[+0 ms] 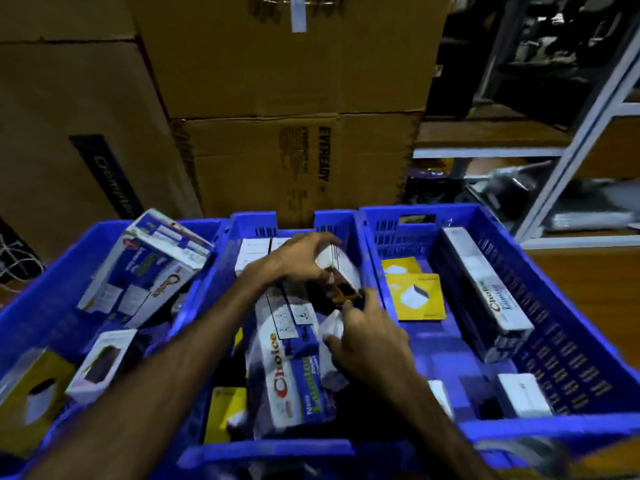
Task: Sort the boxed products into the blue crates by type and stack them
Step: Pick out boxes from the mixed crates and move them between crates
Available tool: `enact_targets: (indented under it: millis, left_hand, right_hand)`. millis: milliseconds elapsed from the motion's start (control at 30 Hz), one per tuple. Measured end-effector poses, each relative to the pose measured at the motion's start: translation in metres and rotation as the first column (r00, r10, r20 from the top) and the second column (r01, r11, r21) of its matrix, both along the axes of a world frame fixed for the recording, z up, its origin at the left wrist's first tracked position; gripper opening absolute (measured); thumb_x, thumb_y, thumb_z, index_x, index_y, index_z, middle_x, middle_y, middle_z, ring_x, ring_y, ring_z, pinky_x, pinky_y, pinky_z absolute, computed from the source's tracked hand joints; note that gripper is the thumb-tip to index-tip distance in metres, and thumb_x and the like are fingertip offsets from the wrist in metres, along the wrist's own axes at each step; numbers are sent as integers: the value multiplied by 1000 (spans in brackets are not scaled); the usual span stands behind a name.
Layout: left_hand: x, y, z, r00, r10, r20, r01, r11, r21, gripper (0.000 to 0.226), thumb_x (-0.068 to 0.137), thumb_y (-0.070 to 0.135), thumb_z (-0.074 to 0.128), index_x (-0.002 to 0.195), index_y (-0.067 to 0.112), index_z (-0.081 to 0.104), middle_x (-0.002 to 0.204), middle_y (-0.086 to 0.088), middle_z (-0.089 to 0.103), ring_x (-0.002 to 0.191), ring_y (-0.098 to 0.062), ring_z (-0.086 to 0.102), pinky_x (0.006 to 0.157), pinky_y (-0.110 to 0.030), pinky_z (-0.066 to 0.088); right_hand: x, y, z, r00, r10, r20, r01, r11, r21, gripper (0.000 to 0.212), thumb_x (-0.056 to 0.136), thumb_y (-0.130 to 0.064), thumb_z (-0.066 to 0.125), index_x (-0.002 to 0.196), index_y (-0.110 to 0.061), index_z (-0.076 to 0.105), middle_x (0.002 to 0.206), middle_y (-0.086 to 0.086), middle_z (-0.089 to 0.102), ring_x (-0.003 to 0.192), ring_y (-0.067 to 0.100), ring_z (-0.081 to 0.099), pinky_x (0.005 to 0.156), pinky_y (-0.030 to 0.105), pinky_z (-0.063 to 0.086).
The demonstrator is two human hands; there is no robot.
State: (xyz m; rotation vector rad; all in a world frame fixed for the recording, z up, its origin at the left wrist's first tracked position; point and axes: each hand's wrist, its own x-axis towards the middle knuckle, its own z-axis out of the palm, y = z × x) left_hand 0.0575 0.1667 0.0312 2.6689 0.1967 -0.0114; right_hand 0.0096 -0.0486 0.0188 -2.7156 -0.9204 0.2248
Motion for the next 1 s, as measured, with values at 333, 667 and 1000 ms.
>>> enact_targets:
  millis: [333, 667, 1000]
  left_hand:
    - [12, -29, -32, 978, 170, 118, -162, 984, -73, 60, 89, 38, 76, 145, 27, 57, 138, 3, 66, 122, -13, 64, 96, -21, 44]
    - [20, -110, -28, 948, 37, 318, -5, 995, -102, 33, 89, 36, 72, 119, 22, 75, 108, 7, 76, 88, 1, 64, 80, -19, 51]
    - [154, -110, -34, 998, 31, 49, -31, 1000, -5, 42, 89, 7, 68, 130, 16, 67, 136, -6, 66, 127, -21, 60, 107, -35, 48]
  right_hand:
    - [80, -50, -14, 974, 224, -34, -198, 913, 357, 52, 87, -62, 56, 124, -28, 67, 111, -6, 64, 106, 19, 65, 87, 40, 53]
    - [187, -124, -41, 944, 256, -210, -210, 953, 220, 50, 89, -56, 68, 128, -25, 68, 125, -10, 70, 96, 2, 71, 86, 36, 59]
    - [269, -69, -67, 952, 303, -41, -300, 902, -309, 95, 83, -48, 78, 159, -27, 25, 158, 15, 31, 138, 39, 46, 102, 53, 50]
